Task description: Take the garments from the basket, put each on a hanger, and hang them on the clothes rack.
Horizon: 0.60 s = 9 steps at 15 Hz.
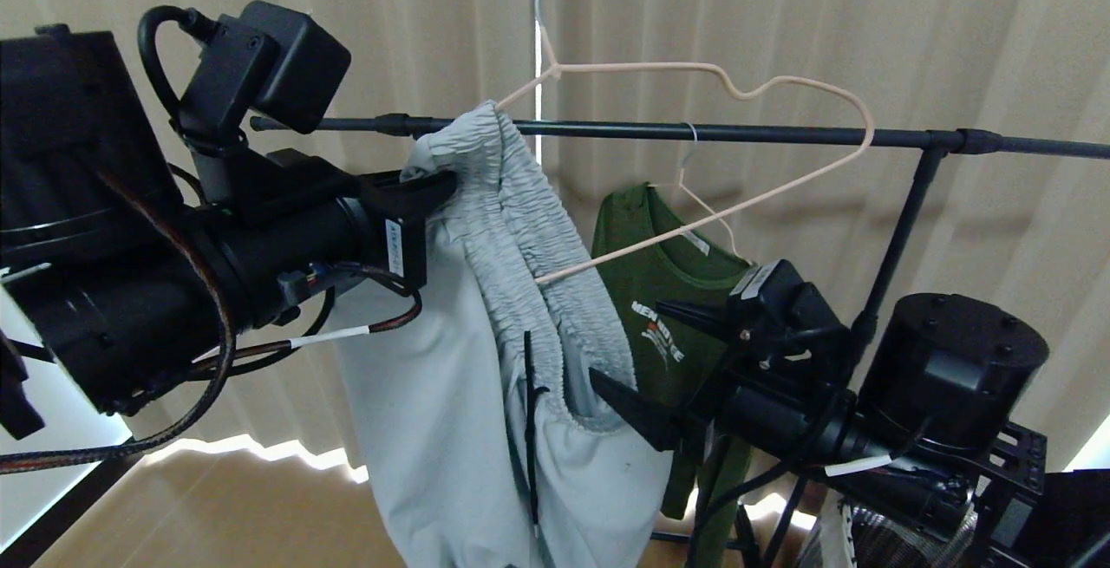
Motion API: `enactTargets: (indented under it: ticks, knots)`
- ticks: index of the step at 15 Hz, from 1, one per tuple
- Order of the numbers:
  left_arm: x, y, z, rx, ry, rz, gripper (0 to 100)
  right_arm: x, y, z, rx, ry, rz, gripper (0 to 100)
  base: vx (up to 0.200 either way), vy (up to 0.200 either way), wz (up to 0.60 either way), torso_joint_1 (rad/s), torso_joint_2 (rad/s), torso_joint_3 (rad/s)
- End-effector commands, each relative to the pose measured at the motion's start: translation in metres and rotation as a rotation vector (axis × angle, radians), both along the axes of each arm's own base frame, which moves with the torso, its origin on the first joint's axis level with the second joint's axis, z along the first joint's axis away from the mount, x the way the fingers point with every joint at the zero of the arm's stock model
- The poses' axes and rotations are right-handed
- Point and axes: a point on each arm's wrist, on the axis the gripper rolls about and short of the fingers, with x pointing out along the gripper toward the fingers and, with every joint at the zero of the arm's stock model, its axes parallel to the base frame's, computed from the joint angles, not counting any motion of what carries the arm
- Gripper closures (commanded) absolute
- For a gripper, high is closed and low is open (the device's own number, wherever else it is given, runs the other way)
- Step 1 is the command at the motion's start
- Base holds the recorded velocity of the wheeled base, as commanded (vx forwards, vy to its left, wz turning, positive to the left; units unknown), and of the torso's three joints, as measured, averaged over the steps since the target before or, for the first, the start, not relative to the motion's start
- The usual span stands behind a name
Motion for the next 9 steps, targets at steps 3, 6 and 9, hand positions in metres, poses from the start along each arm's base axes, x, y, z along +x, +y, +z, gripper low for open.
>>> enactTargets:
  ticks: [3, 6, 9]
  knots:
    - [-0.006, 0.000, 0.003, -0.009, -0.011, -0.017, 100, -0.002, -0.003, -0.020, -0.048, 0.064, -0.008, 0, 0.000, 0.000, 0.00, 0.000, 0.00, 0.000]
    - [-0.009, 0.002, 0.007, -0.029, -0.015, -0.028, 100, -0.003, -0.010, -0.025, -0.059, 0.089, -0.067, 100, 0.000, 0.000, 0.00, 0.000, 0.00, 0.000]
    - [-0.005, 0.007, 0.003, -0.015, -0.006, -0.003, 100, -0.002, -0.023, -0.020, -0.043, 0.081, -0.135, 100, 0.000, 0.000, 0.00, 0.000, 0.00, 0.000]
